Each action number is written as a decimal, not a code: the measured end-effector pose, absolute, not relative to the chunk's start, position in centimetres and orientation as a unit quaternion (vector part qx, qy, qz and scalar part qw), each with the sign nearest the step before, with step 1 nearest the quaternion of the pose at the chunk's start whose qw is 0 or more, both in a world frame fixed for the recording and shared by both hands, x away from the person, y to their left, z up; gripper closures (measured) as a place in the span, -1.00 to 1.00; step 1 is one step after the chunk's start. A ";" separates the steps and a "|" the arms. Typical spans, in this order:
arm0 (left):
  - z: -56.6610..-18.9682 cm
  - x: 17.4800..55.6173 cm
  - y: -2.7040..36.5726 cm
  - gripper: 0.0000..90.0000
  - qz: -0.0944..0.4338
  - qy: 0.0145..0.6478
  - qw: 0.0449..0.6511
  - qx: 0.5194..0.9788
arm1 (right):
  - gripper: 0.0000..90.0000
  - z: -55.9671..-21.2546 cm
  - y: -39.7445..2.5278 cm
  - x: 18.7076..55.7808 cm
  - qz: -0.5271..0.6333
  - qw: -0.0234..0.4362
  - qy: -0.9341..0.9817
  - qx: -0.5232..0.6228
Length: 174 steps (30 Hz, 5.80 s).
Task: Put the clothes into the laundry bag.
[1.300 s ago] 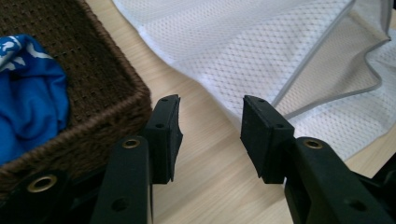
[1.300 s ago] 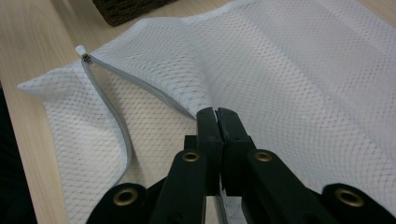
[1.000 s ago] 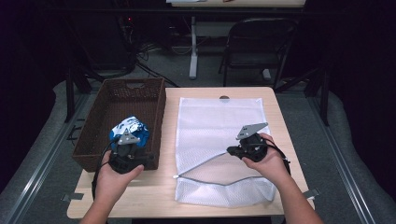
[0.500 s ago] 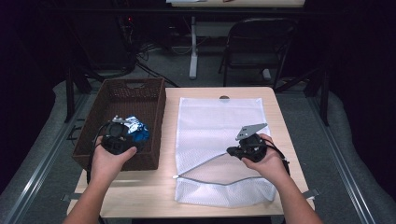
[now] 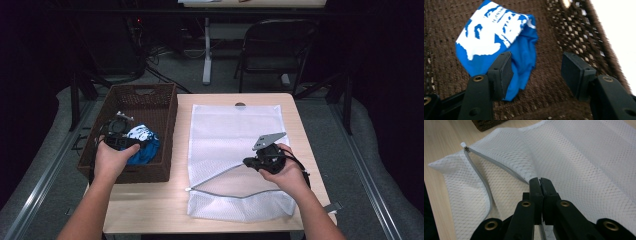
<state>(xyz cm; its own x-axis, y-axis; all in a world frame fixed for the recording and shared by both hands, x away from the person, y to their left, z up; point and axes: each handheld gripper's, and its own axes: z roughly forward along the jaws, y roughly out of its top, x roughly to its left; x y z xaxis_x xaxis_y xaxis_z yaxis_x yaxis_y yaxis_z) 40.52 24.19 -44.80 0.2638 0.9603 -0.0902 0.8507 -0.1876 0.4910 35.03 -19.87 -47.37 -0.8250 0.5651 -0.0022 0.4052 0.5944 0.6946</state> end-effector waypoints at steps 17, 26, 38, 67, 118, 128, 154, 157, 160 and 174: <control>-46.6 44.9 25.5 -0.06 0.113 0.644 0.185 0.733 | 0.96 -47.4 -19.9 34.9 0.356 0.113 0.885 0.276; -47.4 46.6 26.5 -0.12 0.117 0.668 0.171 0.715 | 0.96 -47.5 -19.9 35.0 0.357 0.111 0.885 0.277; -48.3 47.9 26.8 -0.23 0.104 0.693 0.165 0.694 | 0.96 -47.4 -20.0 34.9 0.359 0.113 0.884 0.278; -51.6 49.0 25.7 -0.49 0.071 0.703 0.137 0.694 | 0.96 -47.6 -20.1 34.6 0.356 0.115 0.885 0.276; -54.1 50.1 23.7 -0.70 0.077 0.684 0.038 0.725 | 0.96 -47.5 -20.4 34.8 0.359 0.115 0.883 0.278; -54.7 49.8 24.3 -0.82 0.080 0.678 0.054 0.728 | 0.96 -47.6 -20.3 34.7 0.358 0.115 0.884 0.279; -53.6 49.4 25.3 0.02 0.092 0.683 0.069 0.721 | 0.96 -47.5 -20.3 34.7 0.358 0.116 0.884 0.279; -53.5 49.3 25.4 0.06 0.092 0.680 0.068 0.724 | 0.96 -47.6 -20.3 34.8 0.357 0.116 0.883 0.281; -53.4 49.4 25.4 0.12 0.094 0.680 0.066 0.724 | 0.96 -47.6 -20.3 34.8 0.357 0.115 0.883 0.281; -53.0 49.3 25.6 0.33 0.091 0.681 0.076 0.722 | 0.96 -47.5 -20.3 34.8 0.358 0.115 0.883 0.280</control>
